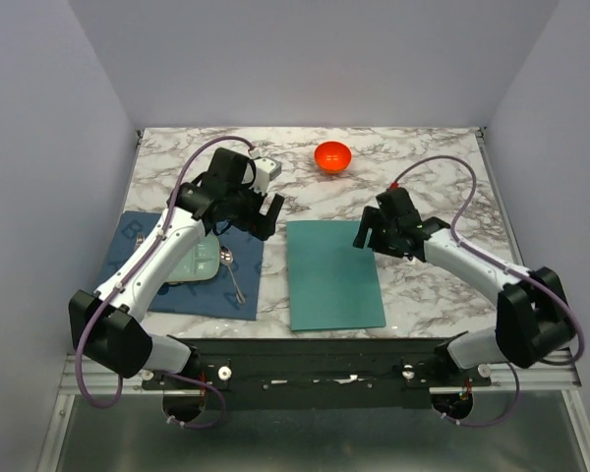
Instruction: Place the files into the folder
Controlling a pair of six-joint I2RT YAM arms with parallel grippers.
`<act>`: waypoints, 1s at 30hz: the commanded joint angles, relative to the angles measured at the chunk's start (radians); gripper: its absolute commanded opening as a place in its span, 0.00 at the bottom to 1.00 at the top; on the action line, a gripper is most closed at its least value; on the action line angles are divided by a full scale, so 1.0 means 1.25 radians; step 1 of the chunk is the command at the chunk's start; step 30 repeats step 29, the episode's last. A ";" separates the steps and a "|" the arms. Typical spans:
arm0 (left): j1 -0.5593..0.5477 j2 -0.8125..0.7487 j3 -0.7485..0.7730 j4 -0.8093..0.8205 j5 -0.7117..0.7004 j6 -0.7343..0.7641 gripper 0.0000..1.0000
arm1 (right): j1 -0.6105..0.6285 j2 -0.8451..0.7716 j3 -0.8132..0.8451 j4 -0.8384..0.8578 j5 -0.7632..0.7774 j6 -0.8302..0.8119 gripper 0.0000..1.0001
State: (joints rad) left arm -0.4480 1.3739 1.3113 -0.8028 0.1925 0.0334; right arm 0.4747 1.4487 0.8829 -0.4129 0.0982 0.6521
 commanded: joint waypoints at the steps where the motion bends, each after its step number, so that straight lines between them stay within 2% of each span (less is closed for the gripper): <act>1: 0.004 -0.044 -0.002 -0.006 -0.004 -0.008 0.99 | 0.004 -0.156 0.051 0.010 -0.068 -0.152 0.82; 2: 0.006 -0.049 -0.007 -0.004 -0.003 -0.008 0.99 | 0.006 -0.192 0.045 0.016 -0.075 -0.168 0.84; 3: 0.009 -0.066 -0.017 0.002 0.008 -0.012 0.99 | 0.007 -0.226 0.031 0.032 -0.102 -0.182 1.00; 4: 0.012 -0.074 -0.041 0.008 0.026 -0.017 0.99 | 0.007 -0.299 0.004 0.036 -0.121 -0.202 1.00; 8: 0.015 -0.089 -0.067 0.011 0.047 -0.023 0.99 | 0.008 -0.438 -0.072 0.042 -0.146 -0.209 1.00; 11: 0.018 -0.096 -0.075 0.014 0.034 -0.023 0.99 | 0.008 -0.496 -0.091 0.011 -0.166 -0.209 1.00; 22: 0.053 -0.177 -0.197 0.080 -0.035 -0.017 0.99 | 0.008 -0.548 -0.146 0.003 -0.203 -0.217 1.00; 30: 0.076 -0.174 -0.189 0.079 -0.028 -0.018 0.99 | 0.008 -0.565 -0.141 -0.022 -0.196 -0.239 1.00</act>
